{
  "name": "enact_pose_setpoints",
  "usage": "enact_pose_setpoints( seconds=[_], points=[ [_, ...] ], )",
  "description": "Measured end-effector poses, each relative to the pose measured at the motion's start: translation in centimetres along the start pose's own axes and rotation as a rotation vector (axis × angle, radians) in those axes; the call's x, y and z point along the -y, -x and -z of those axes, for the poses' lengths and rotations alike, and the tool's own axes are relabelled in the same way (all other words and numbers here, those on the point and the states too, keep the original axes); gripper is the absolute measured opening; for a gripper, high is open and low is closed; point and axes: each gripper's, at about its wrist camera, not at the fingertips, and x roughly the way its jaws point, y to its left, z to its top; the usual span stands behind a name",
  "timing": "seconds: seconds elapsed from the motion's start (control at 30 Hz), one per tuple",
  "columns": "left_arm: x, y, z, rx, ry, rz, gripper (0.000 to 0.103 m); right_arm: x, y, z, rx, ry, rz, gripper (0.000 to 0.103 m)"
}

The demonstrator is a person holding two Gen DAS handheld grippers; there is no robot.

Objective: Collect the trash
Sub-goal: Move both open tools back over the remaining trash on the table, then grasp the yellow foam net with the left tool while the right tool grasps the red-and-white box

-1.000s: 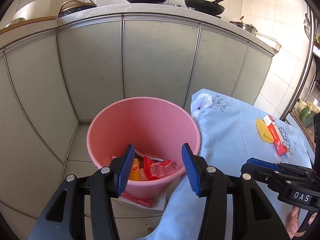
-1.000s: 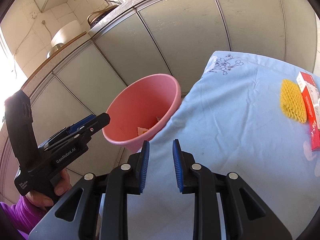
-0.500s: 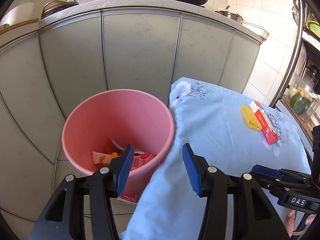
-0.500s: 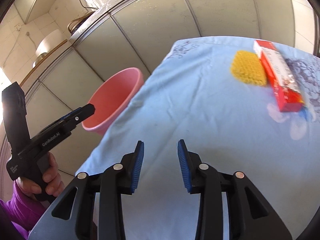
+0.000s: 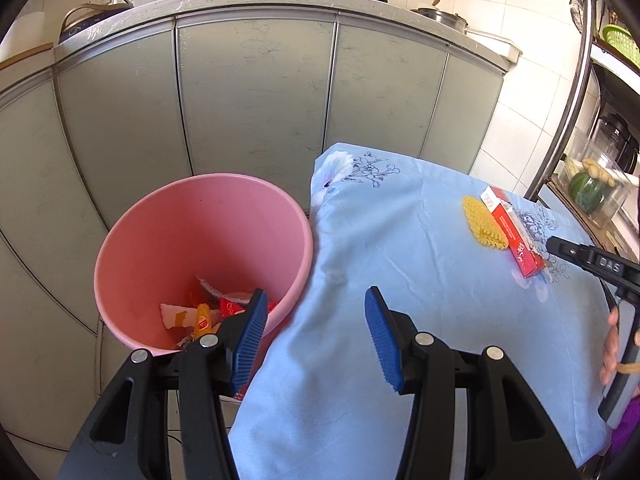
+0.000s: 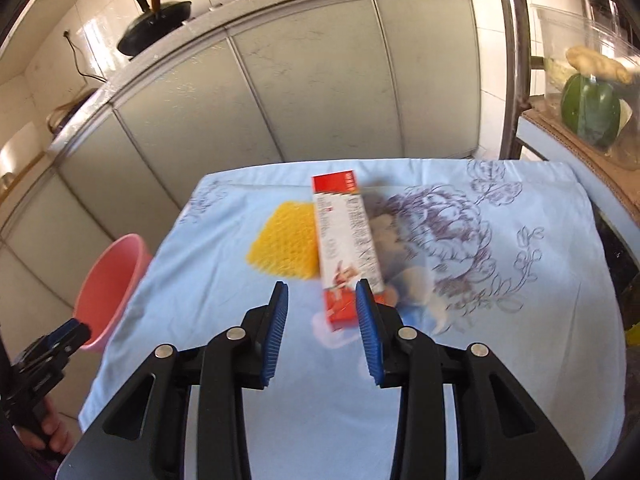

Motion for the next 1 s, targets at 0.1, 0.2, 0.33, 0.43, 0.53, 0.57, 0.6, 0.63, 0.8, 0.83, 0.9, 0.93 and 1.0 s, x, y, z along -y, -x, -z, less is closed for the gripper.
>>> enact_pose_setpoints(
  seconds=[0.1, 0.2, 0.33, 0.43, 0.53, 0.57, 0.6, 0.63, 0.8, 0.83, 0.9, 0.93, 1.0],
  points=[
    [0.3, -0.3, -0.1, -0.012, 0.01, 0.016, 0.05, 0.0, -1.5, -0.9, -0.003, 0.038, 0.045, 0.036],
    [0.9, -0.6, -0.2, -0.022, 0.0, 0.021, 0.05, 0.0, -3.6, -1.7, -0.041, 0.065, 0.048, 0.036],
    [1.7, -0.7, -0.5, -0.023, -0.021, 0.019, 0.05, -0.7, -4.7, -1.8, -0.037, 0.094, 0.071, 0.043],
    [2.3, -0.9, -0.7, -0.028, -0.028, 0.026, 0.05, -0.4, -5.2, -2.0, -0.024, 0.097, 0.094, 0.043],
    [3.4, -1.4, -0.9, -0.034, -0.047, 0.038, 0.05, 0.6, -5.5, -1.9, -0.026, 0.066, 0.093, 0.043],
    [3.7, -1.5, -1.0, -0.037, -0.055, 0.041, 0.05, 0.9, -5.8, -1.8, -0.035, 0.058, 0.093, 0.043],
    [4.2, -1.7, -1.2, -0.04, -0.062, 0.047, 0.05, 1.3, -6.1, -1.6, -0.043, 0.045, 0.088, 0.043],
    [4.7, -1.9, -1.4, -0.041, -0.068, 0.059, 0.05, 1.6, -6.1, -1.5, -0.038, 0.039, 0.078, 0.043],
    [7.3, -2.7, -2.9, -0.045, -0.095, 0.117, 0.05, 1.9, -5.2, -1.0, -0.042, 0.023, 0.081, 0.043],
    [7.9, -2.9, -3.2, -0.045, -0.103, 0.13, 0.05, 2.0, -4.7, -0.7, -0.035, 0.013, 0.098, 0.043],
    [9.2, -3.5, -3.8, -0.046, -0.12, 0.152, 0.05, 2.4, -3.8, 0.0, -0.028, -0.014, 0.123, 0.043],
    [9.8, -3.9, -4.0, -0.048, -0.125, 0.166, 0.05, 2.6, -3.1, 0.6, -0.018, -0.032, 0.137, 0.043],
    [10.9, -4.9, -4.4, -0.056, -0.134, 0.185, 0.05, 3.0, -2.1, 1.5, -0.004, -0.053, 0.172, 0.043]
  ],
)
